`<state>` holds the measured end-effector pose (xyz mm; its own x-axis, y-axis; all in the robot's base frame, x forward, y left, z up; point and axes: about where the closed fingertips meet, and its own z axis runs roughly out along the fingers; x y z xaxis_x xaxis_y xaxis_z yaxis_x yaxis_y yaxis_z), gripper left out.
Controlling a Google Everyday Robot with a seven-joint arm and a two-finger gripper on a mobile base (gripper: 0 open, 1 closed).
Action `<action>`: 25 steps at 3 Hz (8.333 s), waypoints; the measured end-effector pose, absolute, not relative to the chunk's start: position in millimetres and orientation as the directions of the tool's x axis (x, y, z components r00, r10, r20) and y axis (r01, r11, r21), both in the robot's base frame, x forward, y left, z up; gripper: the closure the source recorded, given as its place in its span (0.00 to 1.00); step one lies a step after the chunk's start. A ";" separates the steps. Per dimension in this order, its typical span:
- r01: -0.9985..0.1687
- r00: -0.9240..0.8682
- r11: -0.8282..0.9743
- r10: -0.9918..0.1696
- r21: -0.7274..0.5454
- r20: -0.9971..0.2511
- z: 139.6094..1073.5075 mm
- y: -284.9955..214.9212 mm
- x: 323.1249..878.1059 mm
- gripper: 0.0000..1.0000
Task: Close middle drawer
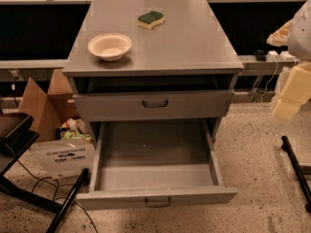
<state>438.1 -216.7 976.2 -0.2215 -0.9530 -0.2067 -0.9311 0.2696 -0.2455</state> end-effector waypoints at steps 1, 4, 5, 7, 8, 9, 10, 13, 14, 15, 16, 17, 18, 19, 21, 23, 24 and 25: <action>-0.931 -0.221 0.270 -0.953 -0.246 -0.207 976.2 -216.7 438.1 0.00; -0.904 -0.252 0.296 -0.952 -0.307 -0.176 844.4 -179.0 400.9 0.00; -0.921 -0.255 0.283 -0.958 -0.267 -0.135 729.0 -161.9 391.9 0.00; -0.924 -0.319 0.332 -0.943 -0.191 -0.096 649.3 -163.0 362.1 0.00; -0.930 -0.316 0.325 -0.945 -0.169 -0.079 621.8 -158.4 355.2 0.00; -0.963 -0.248 0.253 -0.967 -0.088 -0.067 524.1 -131.8 333.7 0.27; -0.965 -0.250 0.255 -0.965 -0.057 -0.083 471.0 -124.8 329.8 0.50; -0.874 -0.454 0.475 -0.873 -0.104 -0.177 377.3 -151.7 350.7 1.00; -0.815 -0.516 0.556 -0.825 -0.162 -0.231 362.4 -168.6 370.9 1.00; -0.789 -0.498 0.568 -0.814 -0.234 -0.300 362.2 -187.6 386.8 1.00; -0.790 -0.492 0.564 -0.817 -0.240 -0.301 361.3 -186.0 388.9 1.00; -0.796 -0.434 0.524 -0.843 -0.304 -0.317 354.0 -173.7 408.7 1.00; -0.789 -0.369 0.482 -0.867 -0.381 -0.335 353.2 -160.6 435.2 1.00; -0.787 -0.325 0.452 -0.882 -0.419 -0.341 355.5 -152.3 447.0 1.00; -0.772 -0.250 0.393 -0.911 -0.500 -0.328 366.2 -146.2 471.7 1.00; -0.763 -0.224 0.364 -0.924 -0.534 -0.311 373.4 -145.3 485.3 1.00; -0.746 -0.189 0.313 -0.946 -0.588 -0.264 384.8 -152.7 505.5 1.00; -0.737 -0.172 0.294 -0.952 -0.609 -0.252 391.3 -150.2 517.6 1.00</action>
Offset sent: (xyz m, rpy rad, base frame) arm -0.0542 0.0290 -0.1832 0.0302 0.1674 -0.0471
